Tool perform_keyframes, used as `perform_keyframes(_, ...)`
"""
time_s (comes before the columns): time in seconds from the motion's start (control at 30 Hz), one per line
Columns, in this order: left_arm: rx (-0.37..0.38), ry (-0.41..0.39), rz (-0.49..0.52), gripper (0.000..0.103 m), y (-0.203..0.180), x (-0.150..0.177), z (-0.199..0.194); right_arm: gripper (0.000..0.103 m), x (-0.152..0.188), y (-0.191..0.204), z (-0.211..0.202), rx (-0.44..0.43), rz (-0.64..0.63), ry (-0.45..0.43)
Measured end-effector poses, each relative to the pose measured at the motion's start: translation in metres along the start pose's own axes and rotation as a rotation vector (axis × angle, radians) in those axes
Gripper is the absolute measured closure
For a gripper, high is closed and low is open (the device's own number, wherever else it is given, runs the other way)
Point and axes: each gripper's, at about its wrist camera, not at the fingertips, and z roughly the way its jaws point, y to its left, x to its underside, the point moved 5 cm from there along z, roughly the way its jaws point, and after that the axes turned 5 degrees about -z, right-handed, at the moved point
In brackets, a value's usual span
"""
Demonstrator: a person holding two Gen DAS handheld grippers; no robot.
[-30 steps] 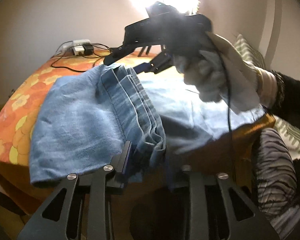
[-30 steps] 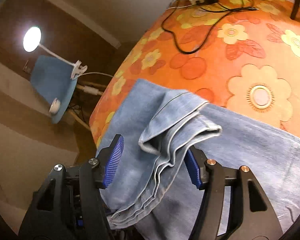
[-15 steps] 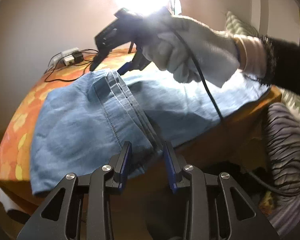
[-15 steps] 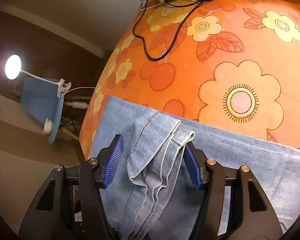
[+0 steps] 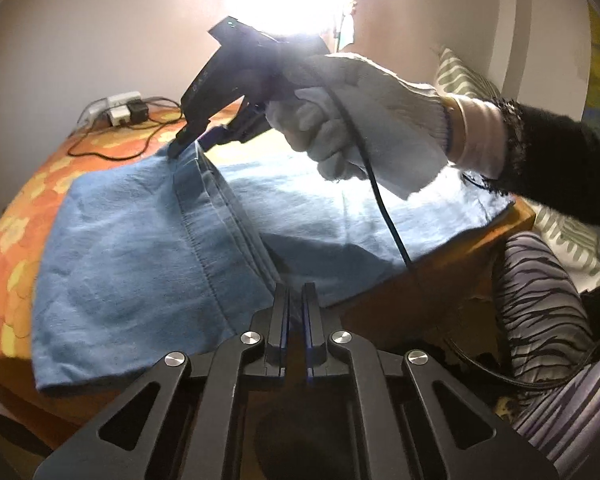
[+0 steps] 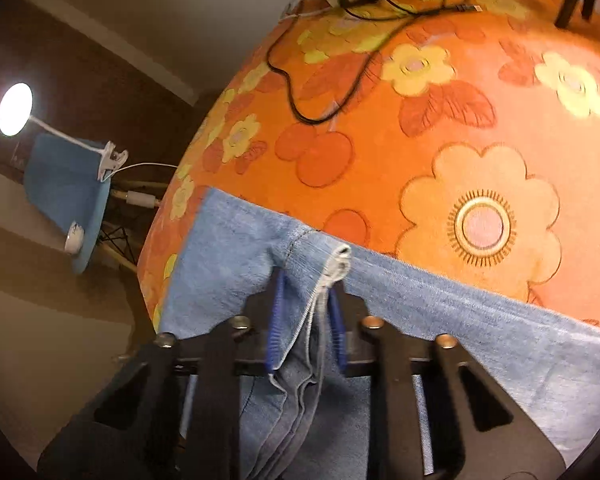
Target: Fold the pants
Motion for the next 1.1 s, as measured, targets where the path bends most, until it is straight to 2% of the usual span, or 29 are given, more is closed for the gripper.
perform_keyframes(0.1,-0.011,0.029,0.04,0.098,-0.006,0.006,0.004,0.089,-0.004,0.005,-0.004,0.029,-0.047,-0.02)
perform_keyframes(0.2,-0.076,0.011,0.059,0.095,-0.007,0.005,-0.002,0.089,-0.003,0.007,-0.002,0.062,-0.076,-0.021)
perform_keyframes(0.27,-0.101,-0.004,0.068,0.088,-0.007,0.002,-0.007,0.089,-0.002,0.008,0.0,0.059,-0.078,-0.027)
perform_keyframes(0.33,-0.133,-0.008,0.089,0.07,-0.005,0.0,-0.007,0.089,-0.001,0.006,0.0,0.04,-0.065,-0.029)
perform_keyframes(0.37,-0.139,-0.004,0.092,0.069,-0.003,-0.001,-0.005,0.089,0.0,0.005,0.0,0.029,-0.056,-0.029)
perform_keyframes(0.53,-0.175,0.029,0.1,0.069,0.006,-0.001,0.009,0.087,0.001,-0.001,-0.002,0.0,-0.028,-0.027)
perform_keyframes(0.67,-0.158,0.044,0.098,0.069,0.01,0.003,0.017,0.087,0.0,-0.002,-0.002,-0.011,-0.018,-0.02)
perform_keyframes(0.7,-0.145,0.041,0.08,0.071,0.013,0.003,0.018,0.087,0.0,-0.002,-0.001,-0.01,-0.018,-0.019)
perform_keyframes(0.73,-0.129,0.034,0.056,0.078,0.017,0.002,0.017,0.087,0.0,-0.002,0.0,-0.006,-0.022,-0.018)
perform_keyframes(0.77,-0.115,0.031,0.04,0.08,0.019,0.001,0.016,0.087,0.0,-0.001,0.001,-0.004,-0.029,-0.018)
perform_keyframes(0.8,-0.094,0.024,0.018,0.088,0.022,0.0,0.015,0.087,0.0,0.0,0.001,0.001,-0.033,-0.017)
perform_keyframes(0.83,-0.081,0.018,0.003,0.09,0.023,-0.001,0.013,0.087,0.001,-0.001,0.002,0.007,-0.036,-0.017)
perform_keyframes(0.93,-0.071,0.012,0.016,0.095,0.016,-0.004,0.009,0.087,0.001,0.0,0.001,0.017,-0.048,-0.019)
perform_keyframes(1.1,-0.063,0.025,0.091,0.095,-0.002,0.004,0.011,0.089,-0.001,0.003,-0.002,0.048,-0.074,-0.038)
